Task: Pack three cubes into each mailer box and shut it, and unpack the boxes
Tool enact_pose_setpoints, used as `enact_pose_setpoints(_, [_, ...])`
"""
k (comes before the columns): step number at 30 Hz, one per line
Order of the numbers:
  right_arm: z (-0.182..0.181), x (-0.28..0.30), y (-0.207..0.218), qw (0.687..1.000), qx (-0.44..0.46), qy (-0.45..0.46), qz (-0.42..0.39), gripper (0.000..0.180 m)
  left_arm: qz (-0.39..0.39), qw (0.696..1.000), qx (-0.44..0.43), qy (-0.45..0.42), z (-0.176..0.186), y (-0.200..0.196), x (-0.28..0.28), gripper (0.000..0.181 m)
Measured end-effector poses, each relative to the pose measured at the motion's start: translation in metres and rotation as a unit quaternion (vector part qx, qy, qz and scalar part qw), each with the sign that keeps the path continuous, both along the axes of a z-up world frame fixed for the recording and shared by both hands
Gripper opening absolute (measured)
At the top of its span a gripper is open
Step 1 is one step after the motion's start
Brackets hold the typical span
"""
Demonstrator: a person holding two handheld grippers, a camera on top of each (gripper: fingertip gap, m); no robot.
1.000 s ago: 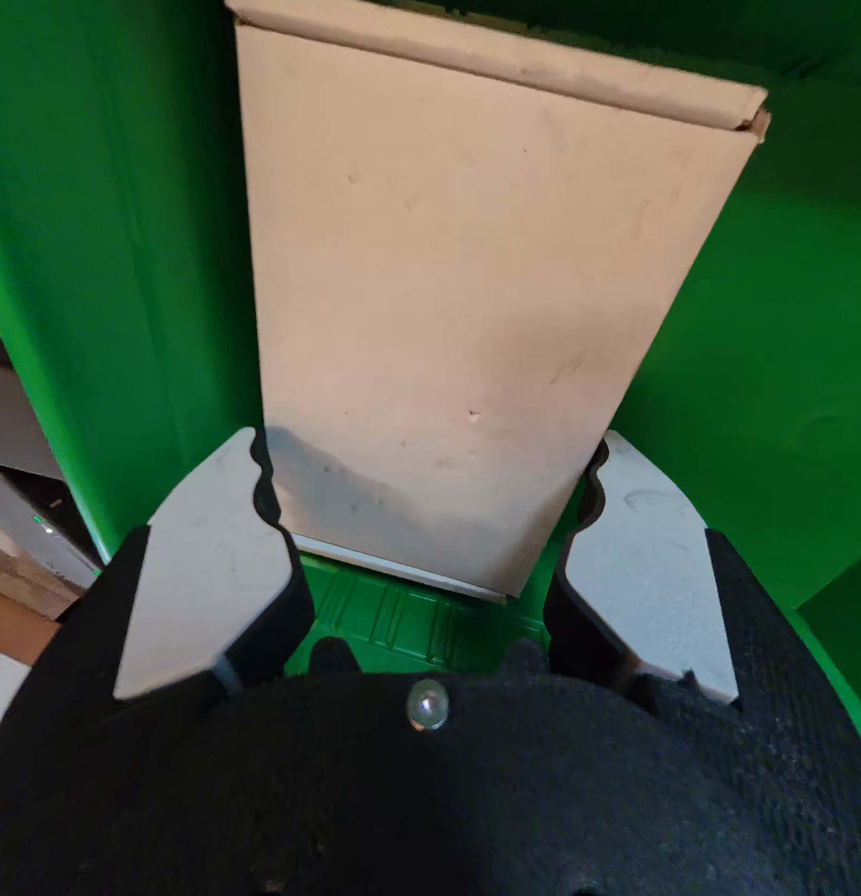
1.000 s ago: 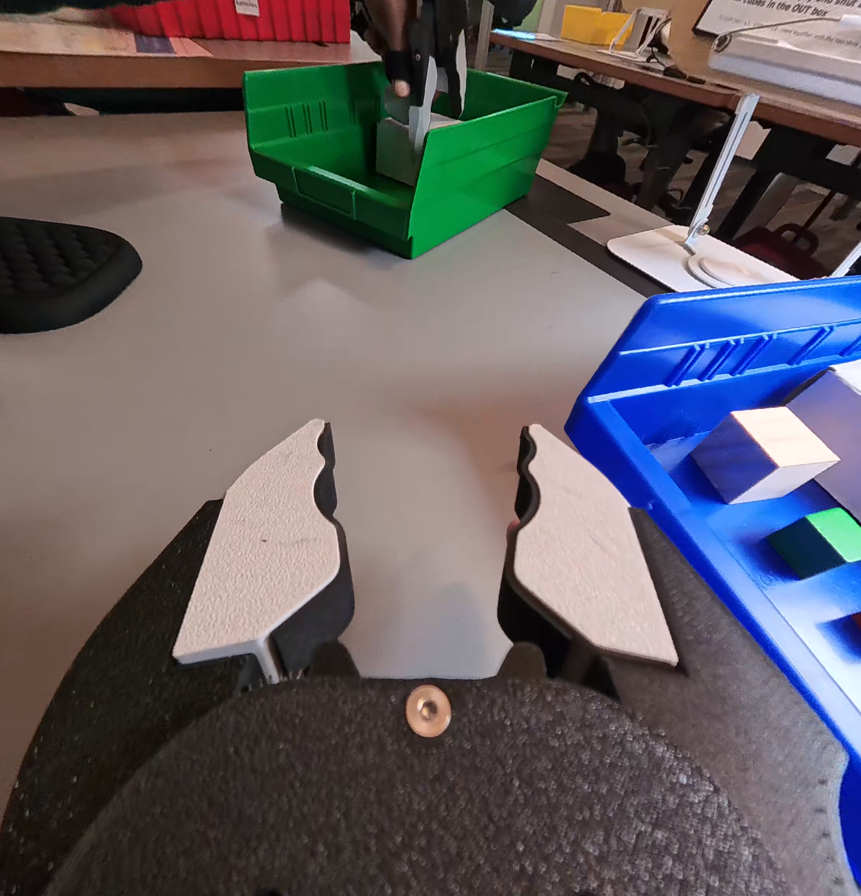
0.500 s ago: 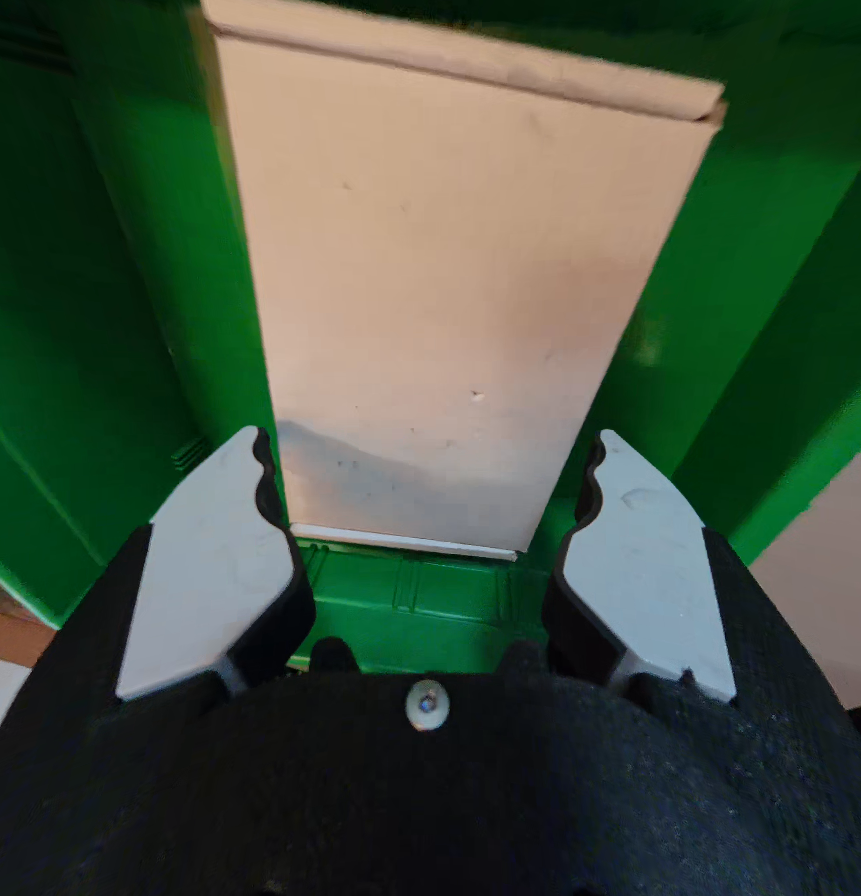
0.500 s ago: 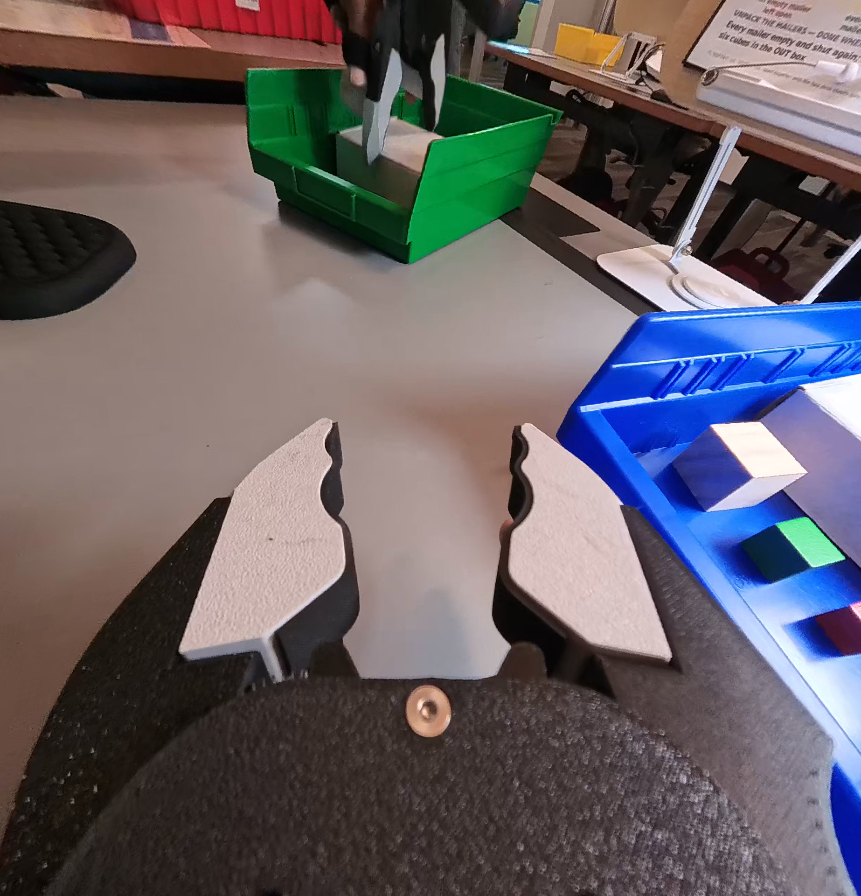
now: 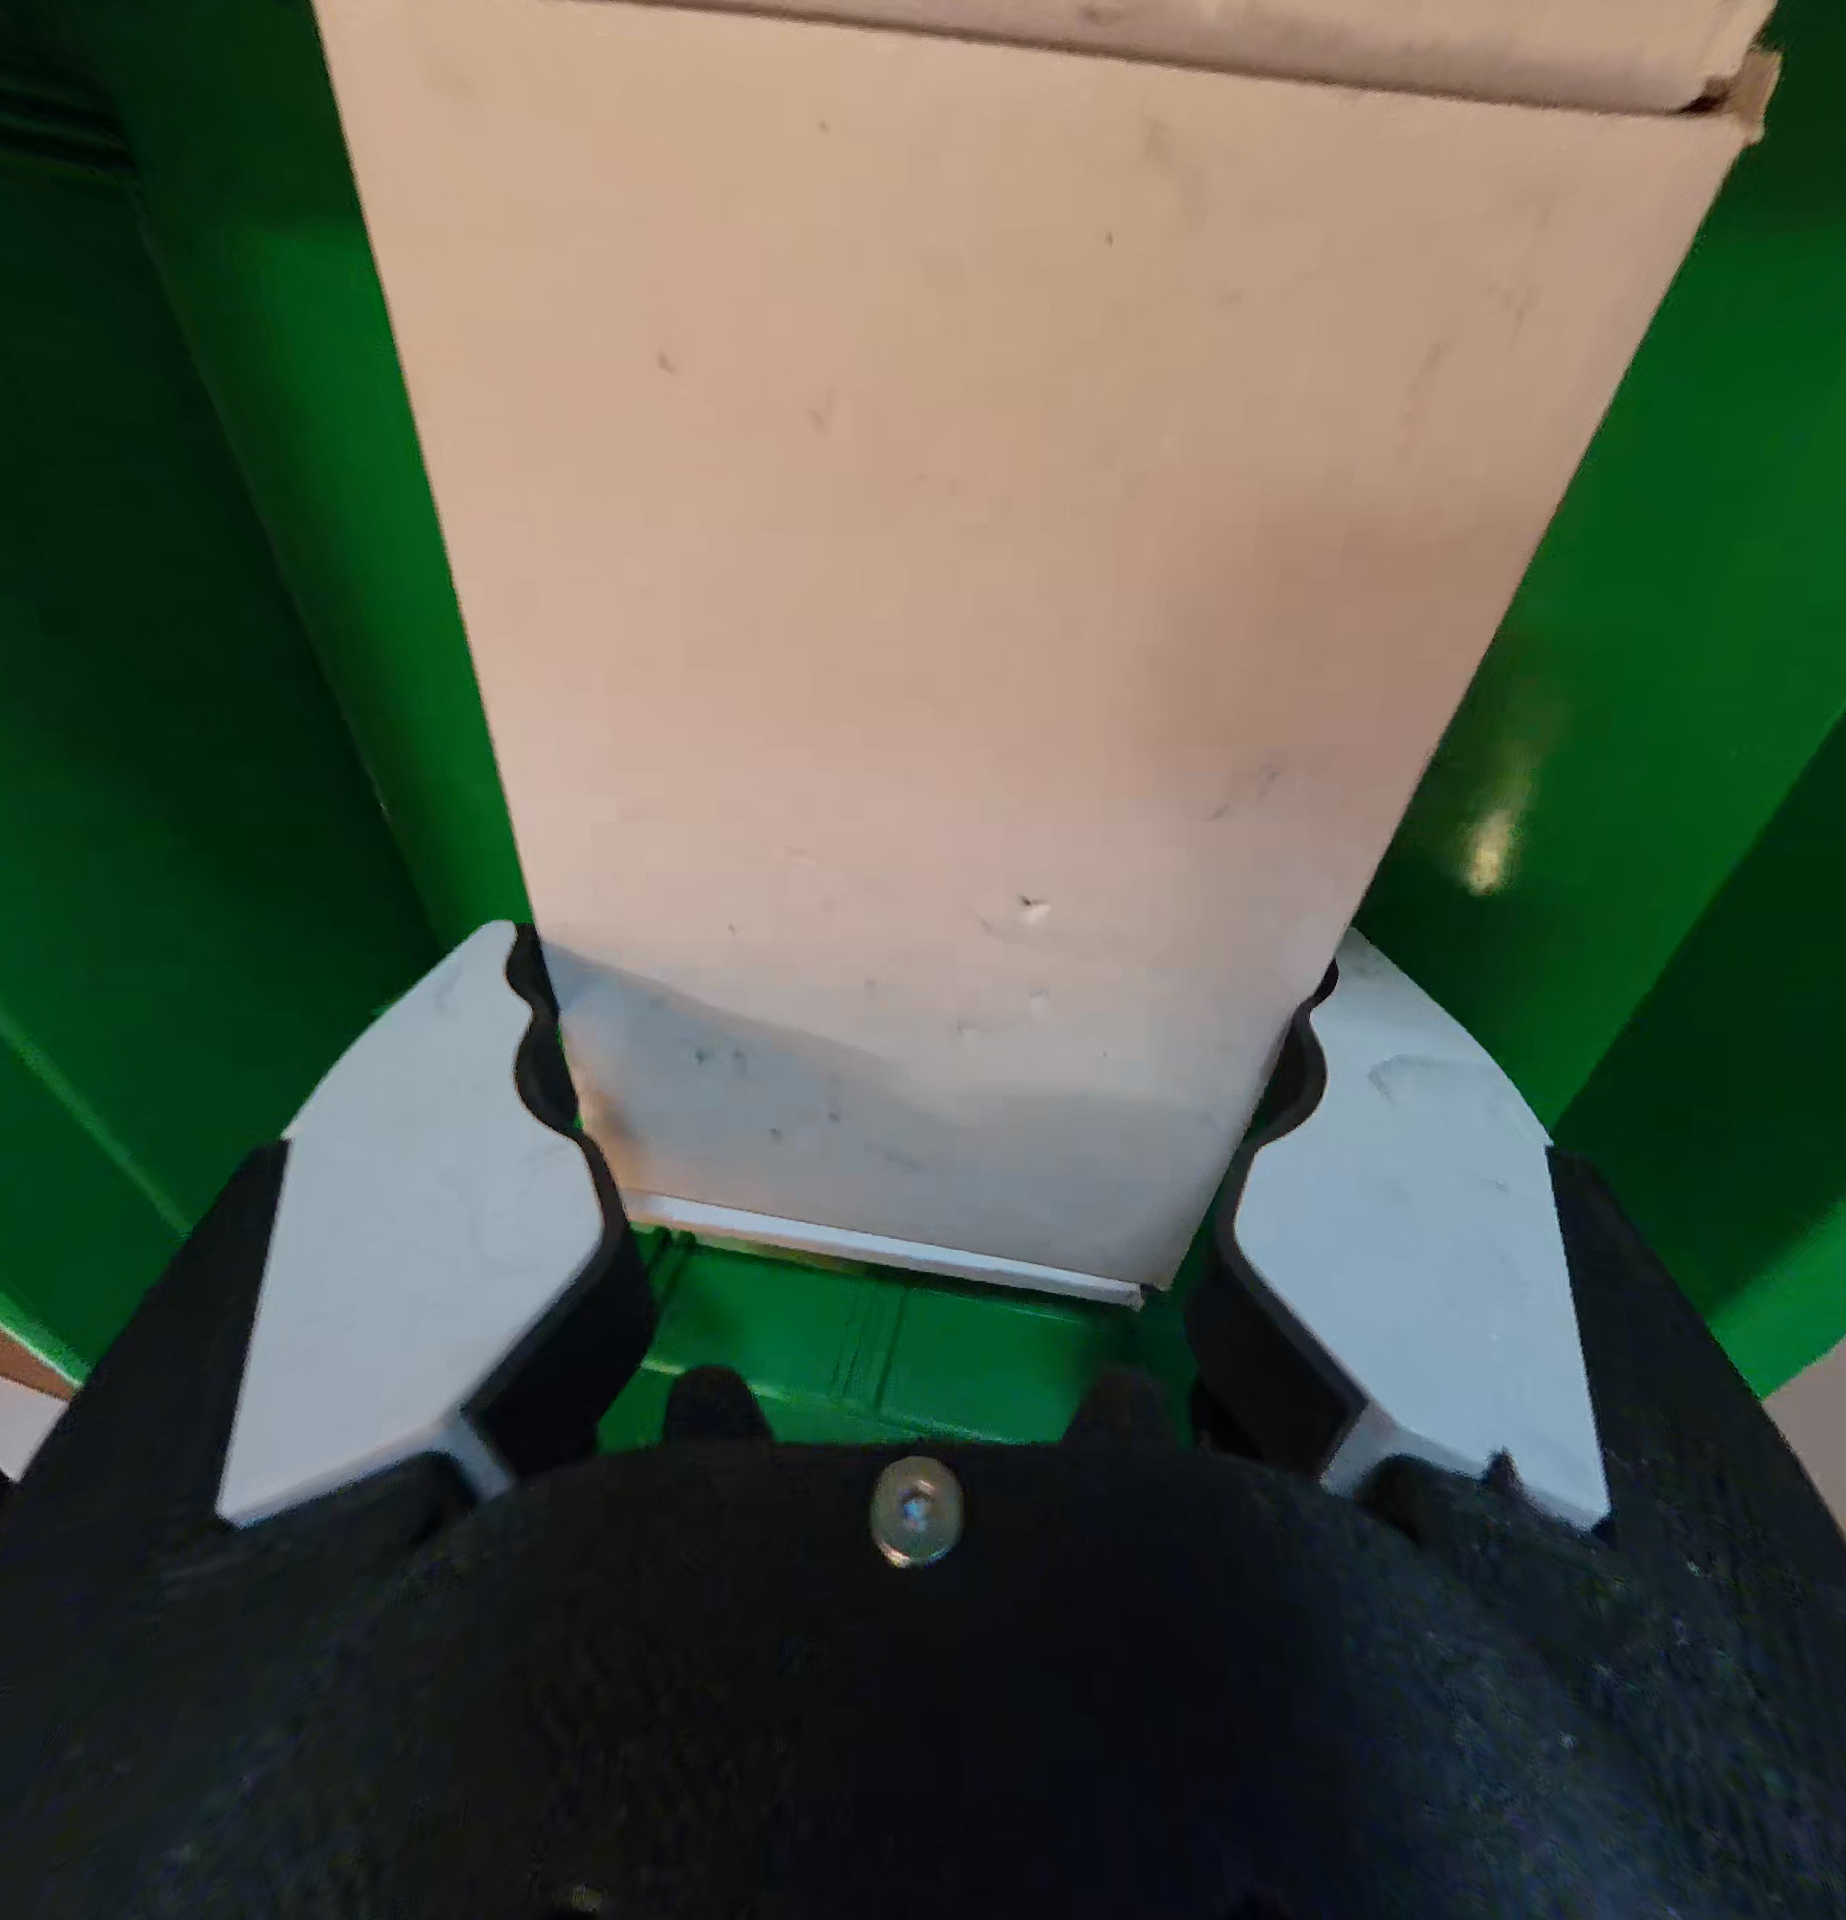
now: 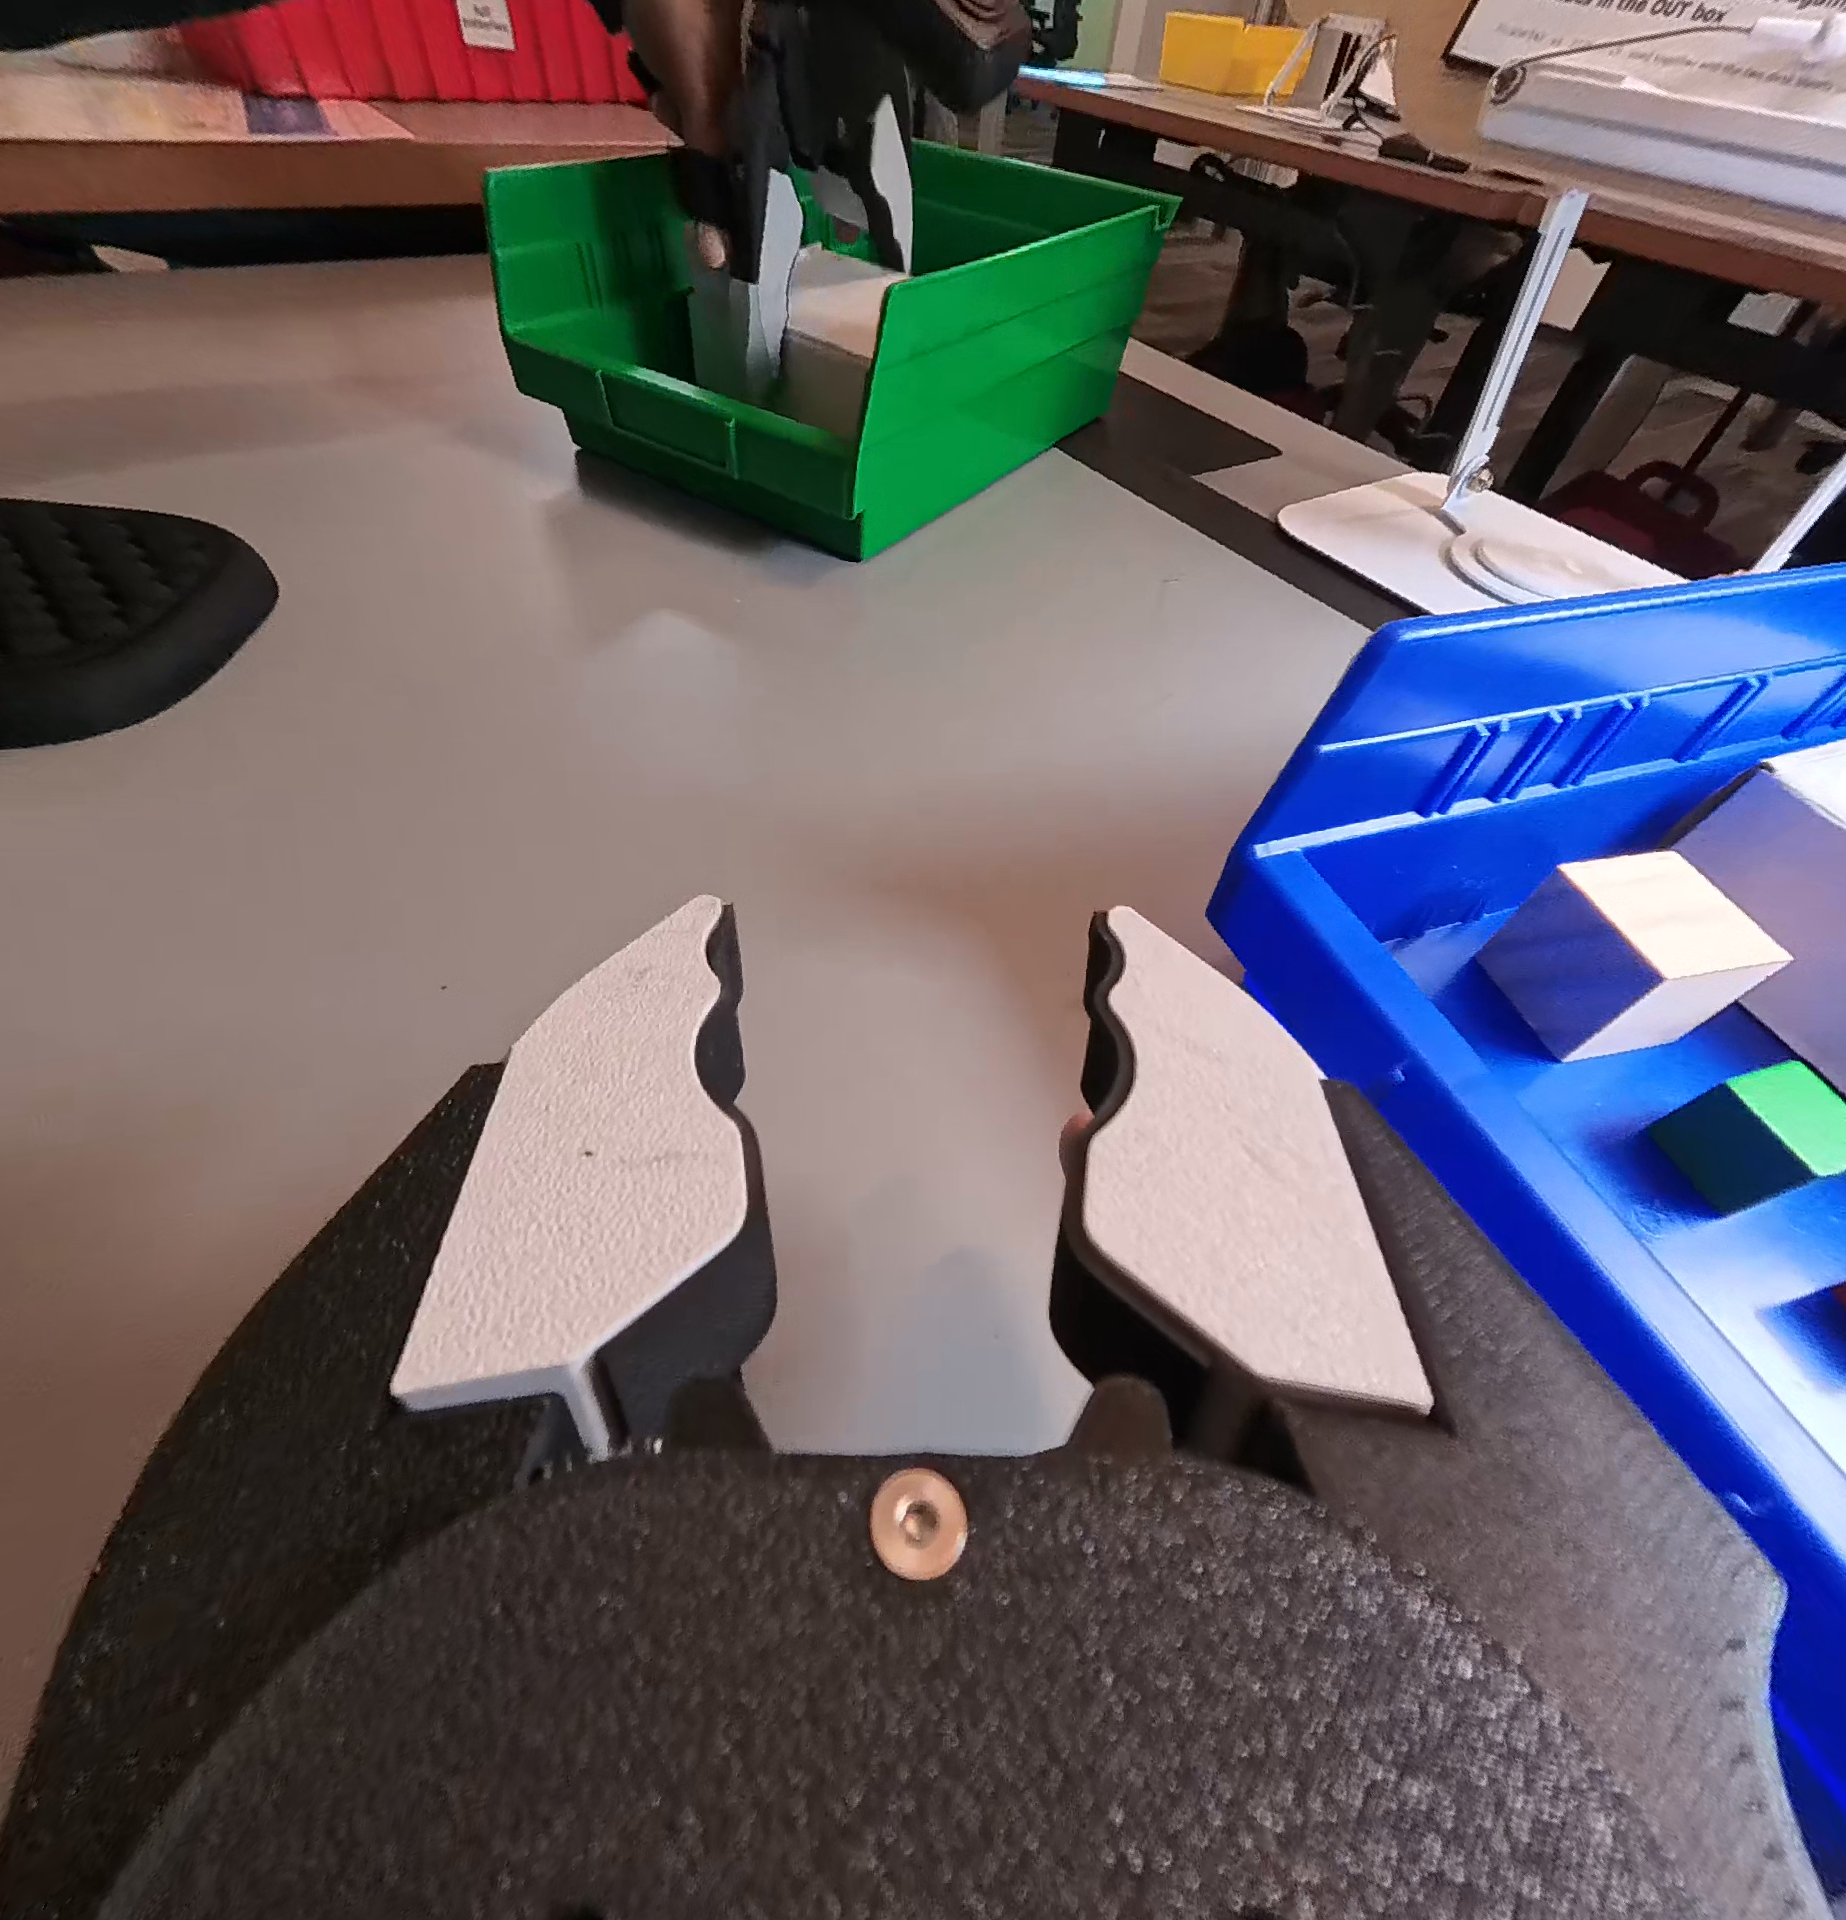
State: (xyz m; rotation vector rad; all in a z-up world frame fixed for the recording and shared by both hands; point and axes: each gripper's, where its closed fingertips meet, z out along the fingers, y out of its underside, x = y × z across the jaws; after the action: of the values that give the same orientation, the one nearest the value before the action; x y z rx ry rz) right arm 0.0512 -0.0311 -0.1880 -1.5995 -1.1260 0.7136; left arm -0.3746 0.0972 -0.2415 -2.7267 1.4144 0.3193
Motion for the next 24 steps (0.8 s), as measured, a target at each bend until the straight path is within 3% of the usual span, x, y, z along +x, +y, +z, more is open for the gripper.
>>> enact_pose_setpoints(4, [-0.002,-0.001,0.001,1.0,-0.003,-0.002,-0.005,0.064,-0.005,1.0,0.025,-0.007,0.015,-0.004,0.003,0.129])
enact_pose_setpoints(11, [-0.004,-0.003,0.0,1.0,-0.006,-0.006,-0.004,0.063,-0.028,0.995,0.092,-0.028,0.091,-0.018,0.028,0.125])
enact_pose_setpoints(16, [-0.006,-0.003,-0.003,1.0,0.013,-0.021,-0.003,0.063,-0.059,0.99,0.112,-0.059,0.126,-0.048,0.065,0.125])
enact_pose_setpoints(20, [-0.002,-0.003,-0.004,1.0,0.024,-0.018,-0.006,0.063,-0.107,0.981,0.116,-0.113,0.13,-0.087,0.131,0.125])
enact_pose_setpoints(24, [-0.001,-0.005,-0.004,0.999,0.03,-0.018,-0.008,0.063,-0.158,0.966,0.099,-0.177,0.105,-0.131,0.213,0.124])
